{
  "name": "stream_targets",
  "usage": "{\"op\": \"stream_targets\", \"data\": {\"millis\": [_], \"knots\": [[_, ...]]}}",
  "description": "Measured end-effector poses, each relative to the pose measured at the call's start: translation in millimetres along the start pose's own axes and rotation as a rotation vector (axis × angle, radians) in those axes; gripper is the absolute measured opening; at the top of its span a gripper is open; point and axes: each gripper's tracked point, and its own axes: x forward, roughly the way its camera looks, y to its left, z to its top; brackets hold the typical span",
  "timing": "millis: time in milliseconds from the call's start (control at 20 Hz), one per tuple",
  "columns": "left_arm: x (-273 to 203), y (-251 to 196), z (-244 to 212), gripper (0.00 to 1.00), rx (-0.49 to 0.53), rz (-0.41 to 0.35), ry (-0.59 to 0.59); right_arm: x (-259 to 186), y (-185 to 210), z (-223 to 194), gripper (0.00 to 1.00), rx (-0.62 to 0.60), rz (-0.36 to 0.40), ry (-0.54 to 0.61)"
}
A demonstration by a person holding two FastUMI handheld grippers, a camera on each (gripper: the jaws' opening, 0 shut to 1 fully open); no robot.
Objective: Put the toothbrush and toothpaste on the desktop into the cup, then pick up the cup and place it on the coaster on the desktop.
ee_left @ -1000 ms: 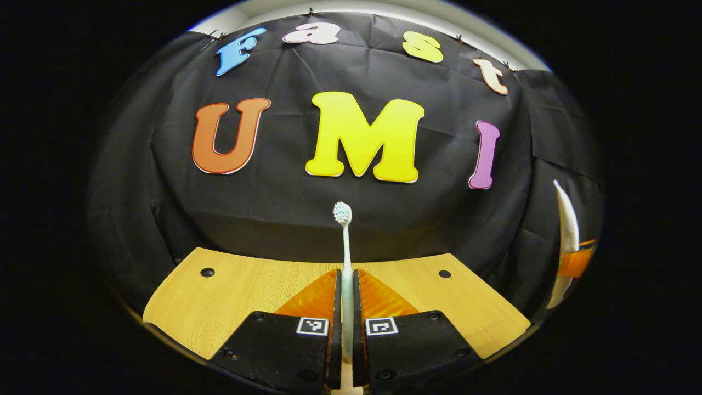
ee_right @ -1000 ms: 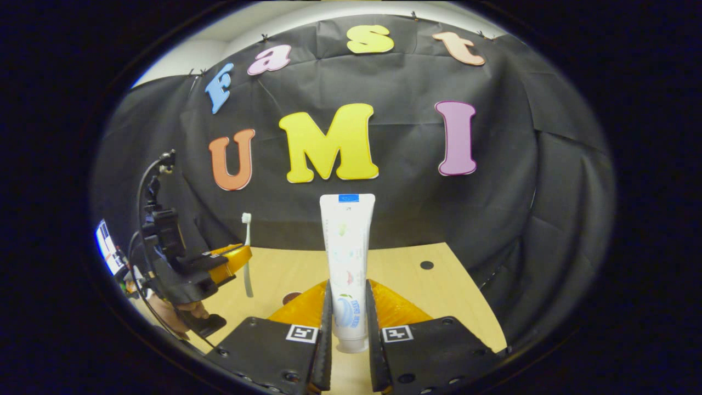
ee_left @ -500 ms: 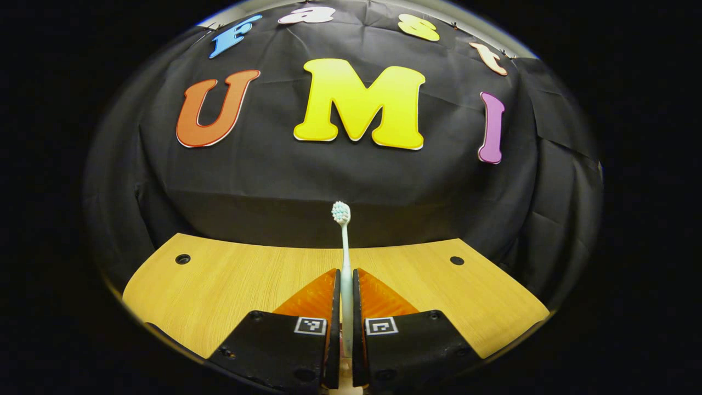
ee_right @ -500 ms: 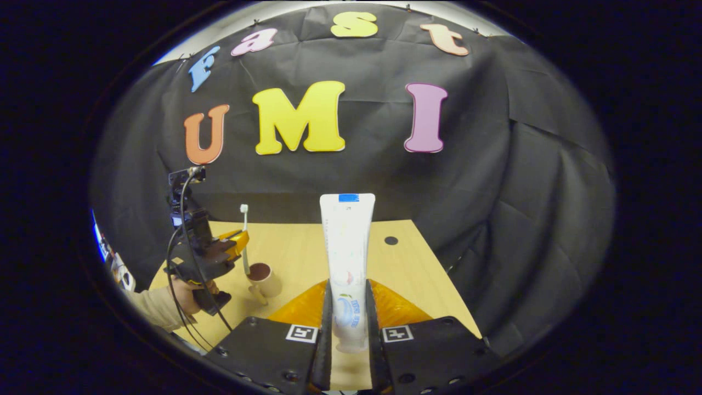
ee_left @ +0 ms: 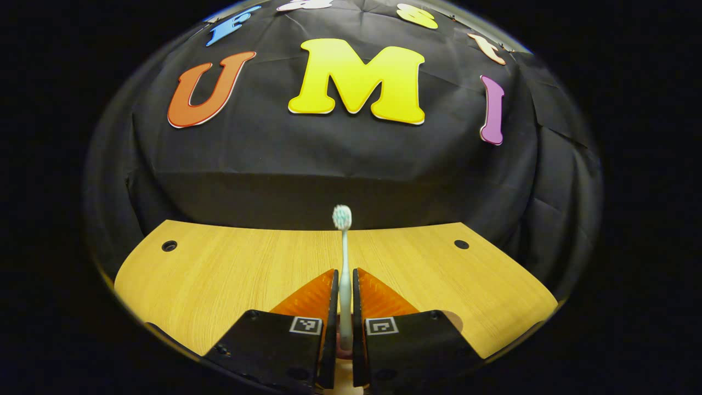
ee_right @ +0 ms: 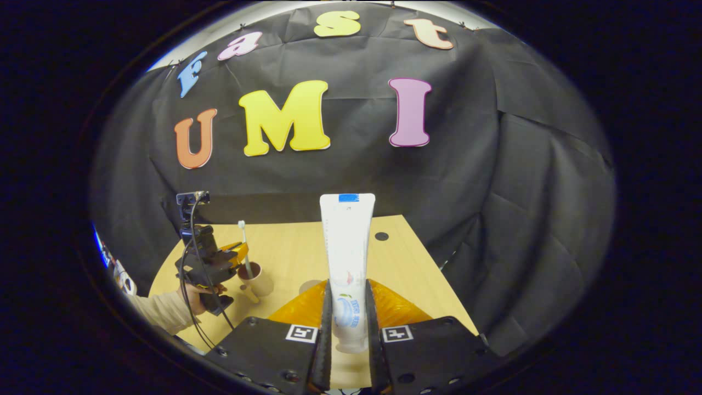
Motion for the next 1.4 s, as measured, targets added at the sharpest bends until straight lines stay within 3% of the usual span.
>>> {"op": "stream_targets", "data": {"millis": [50,100,200,350,400,550,600,650,700,950,1050,1200,1400], "knots": [[-3,-7,-6,0.18,-0.012,-0.036,0.023,2,1,-4,0.28,0.000,0.012,0.010],[-6,-9,-12,0.30,-0.030,-0.046,0.058,3,3,-5,0.28,0.006,0.025,0.019],[-21,4,-20,0.49,-0.052,0.014,0.095,8,8,-6,0.30,0.010,0.055,0.024],[-56,13,-19,0.53,-0.078,0.066,0.101,20,26,-14,0.28,0.023,0.134,0.062],[-68,14,-18,0.69,-0.089,0.078,0.102,24,32,-14,0.28,0.029,0.152,0.069],[-110,24,-11,0.71,-0.092,0.117,0.075,43,61,-16,0.28,0.008,0.222,0.080],[-126,28,-7,0.75,-0.087,0.139,0.060,49,74,-15,0.28,-0.010,0.248,0.083],[-141,32,-3,0.87,-0.084,0.161,0.047,53,87,-14,0.28,-0.025,0.276,0.081],[-159,36,1,0.78,-0.091,0.182,0.035,59,101,-11,0.28,-0.039,0.304,0.078],[-237,48,11,0.83,-0.103,0.282,0.008,93,178,4,0.29,-0.091,0.441,0.051],[-262,48,14,0.84,-0.063,0.310,0.001,109,205,8,0.31,-0.132,0.480,0.030],[-287,43,19,0.99,-0.027,0.351,-0.005,131,239,13,0.30,-0.180,0.540,-0.006],[-303,22,30,0.99,-0.144,0.362,-0.013,159,270,9,0.28,-0.235,0.589,-0.050]]}}
